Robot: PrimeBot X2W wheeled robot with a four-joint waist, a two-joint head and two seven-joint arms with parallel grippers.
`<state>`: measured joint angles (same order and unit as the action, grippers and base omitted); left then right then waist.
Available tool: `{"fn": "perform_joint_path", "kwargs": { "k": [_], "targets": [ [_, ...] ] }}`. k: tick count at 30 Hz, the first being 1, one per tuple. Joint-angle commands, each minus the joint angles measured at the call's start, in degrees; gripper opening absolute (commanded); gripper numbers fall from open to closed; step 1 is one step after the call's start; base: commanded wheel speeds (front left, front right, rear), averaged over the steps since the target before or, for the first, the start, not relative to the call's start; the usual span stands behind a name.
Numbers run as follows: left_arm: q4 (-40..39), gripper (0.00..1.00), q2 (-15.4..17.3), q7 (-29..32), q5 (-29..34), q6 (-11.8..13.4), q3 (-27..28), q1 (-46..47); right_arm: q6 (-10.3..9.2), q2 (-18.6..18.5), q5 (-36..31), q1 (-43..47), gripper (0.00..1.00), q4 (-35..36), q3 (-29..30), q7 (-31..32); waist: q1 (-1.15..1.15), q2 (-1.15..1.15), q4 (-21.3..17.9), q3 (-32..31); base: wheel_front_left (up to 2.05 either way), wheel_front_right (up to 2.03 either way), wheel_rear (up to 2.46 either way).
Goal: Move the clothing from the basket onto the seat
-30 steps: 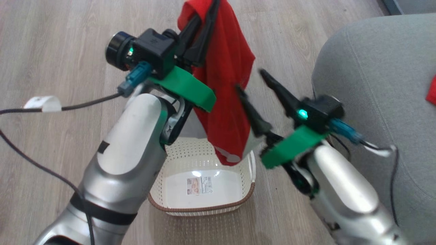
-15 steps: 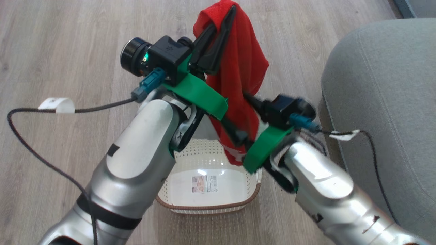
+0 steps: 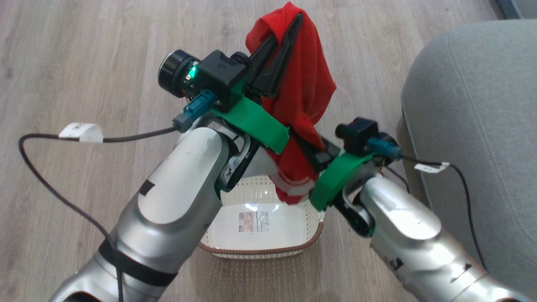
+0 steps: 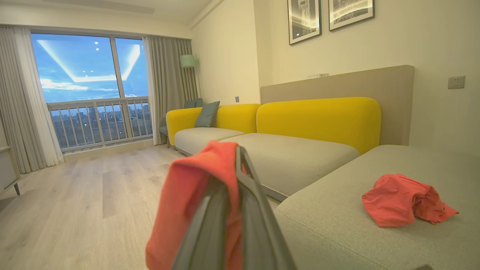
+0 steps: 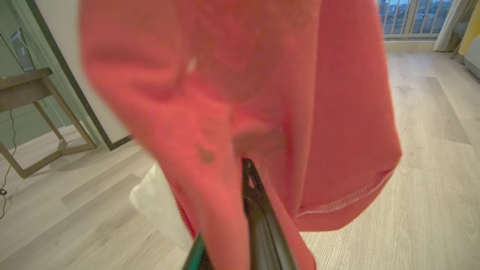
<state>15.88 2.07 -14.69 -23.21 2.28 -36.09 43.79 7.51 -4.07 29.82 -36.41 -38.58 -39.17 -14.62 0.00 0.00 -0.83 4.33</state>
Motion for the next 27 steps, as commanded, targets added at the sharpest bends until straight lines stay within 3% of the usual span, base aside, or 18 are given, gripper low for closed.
{"fn": "perform_joint_path", "kwargs": {
  "k": [1,3,4,5,6,15,27],
  "targets": [
    [-1.77,0.00,0.81,-0.30,0.00,0.32,2.07,3.31,-0.02,1.19,-0.07,-2.20,0.00,2.60,0.84,-0.38,0.00,0.00,-0.16,0.17,0.00,0.00,0.00],
    [-1.16,0.00,0.81,-0.30,0.18,0.29,2.20,3.11,-0.02,1.19,-0.61,-1.81,0.00,4.50,2.72,-0.38,0.00,0.00,-0.53,0.46,0.00,0.00,0.00],
    [-1.03,0.11,0.81,-0.30,0.38,0.28,2.45,3.04,-0.02,1.19,-1.02,-1.49,0.00,5.43,3.65,-0.38,0.00,0.00,-0.83,0.65,0.00,0.00,0.00],
    [-0.85,0.47,0.81,-0.30,0.67,0.25,2.73,2.89,-0.02,1.19,-1.41,-1.17,0.00,6.36,4.51,-0.38,0.00,0.00,-1.18,0.87,0.00,0.00,0.00],
    [-0.54,1.00,0.81,-0.30,0.65,0.16,3.10,2.59,-0.02,1.19,-2.04,-0.85,0.00,7.12,5.56,-0.38,0.00,0.00,-1.55,1.04,0.00,0.00,0.00],
    [4.16,1.00,1.11,-0.30,3.26,-4.27,5.47,-1.51,-0.02,0.49,-6.69,3.23,0.00,17.81,16.16,-0.38,0.00,0.00,-8.22,2.93,0.00,0.00,0.00],
    [7.27,1.00,2.09,-0.30,6.95,-8.39,8.50,-7.24,-0.02,-1.22,-8.26,6.20,0.00,27.15,25.42,-0.38,0.00,0.00,-20.74,4.61,0.00,0.00,0.00]
  ]
}}
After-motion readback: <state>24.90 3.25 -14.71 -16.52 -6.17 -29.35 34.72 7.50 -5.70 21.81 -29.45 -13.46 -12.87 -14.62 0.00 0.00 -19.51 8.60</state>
